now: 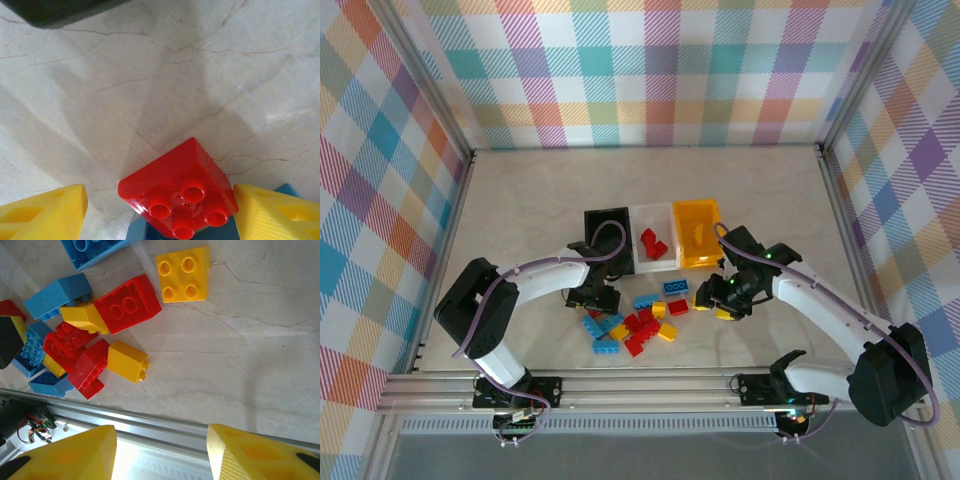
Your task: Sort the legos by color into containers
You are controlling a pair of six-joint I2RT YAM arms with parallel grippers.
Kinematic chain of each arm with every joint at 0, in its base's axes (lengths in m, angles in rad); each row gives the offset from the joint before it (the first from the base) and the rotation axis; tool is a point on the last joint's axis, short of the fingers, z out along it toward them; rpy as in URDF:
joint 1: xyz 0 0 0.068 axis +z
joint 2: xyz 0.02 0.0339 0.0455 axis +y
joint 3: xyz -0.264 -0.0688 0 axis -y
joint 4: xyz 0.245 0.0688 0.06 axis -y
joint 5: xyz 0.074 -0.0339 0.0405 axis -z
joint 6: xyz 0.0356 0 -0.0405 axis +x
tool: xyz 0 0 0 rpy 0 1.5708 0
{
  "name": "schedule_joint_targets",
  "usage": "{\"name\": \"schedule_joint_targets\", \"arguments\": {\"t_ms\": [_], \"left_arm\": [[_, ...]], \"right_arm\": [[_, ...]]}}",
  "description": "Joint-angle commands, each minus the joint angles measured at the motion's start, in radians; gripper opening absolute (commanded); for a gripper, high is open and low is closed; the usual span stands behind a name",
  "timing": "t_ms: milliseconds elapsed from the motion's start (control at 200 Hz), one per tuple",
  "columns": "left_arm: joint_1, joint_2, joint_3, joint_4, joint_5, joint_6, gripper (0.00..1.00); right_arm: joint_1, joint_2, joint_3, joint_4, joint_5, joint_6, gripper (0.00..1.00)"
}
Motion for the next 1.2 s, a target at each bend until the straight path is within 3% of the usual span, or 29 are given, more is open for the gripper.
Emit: {"name": "schedule_joint_targets", "arguments": {"t_ms": [0,350,545,725,1195], "left_arm": [[0.024,0.025,-0.009,-0.025,-0.011,0.021,0.75],[0.068,0.078,0.006,0.014,0.012,0.046,0.67],[0.083,0.081,0.0,0.015,0.019,0.055,0.51],[0.088,0.055,-0.007,0.007,0.015,0.054,0.45],[0.098,-0.012,0.043,-0.063,-0.002,0.057,0.45]], "right_arm": [[0.006,-0.018,0.002,0.001,-0.015,0.015,0.51],[0.005,-0.005,0.023,-0.009,-0.005,0.014,0.51],[0.005,0.017,0.034,-0.006,-0.009,0.01,0.51],[0.005,0.038,0.044,0.003,-0.012,0.003,0.51],[0.006,0.044,0.031,0.019,-0.018,0.006,0.51]]}}
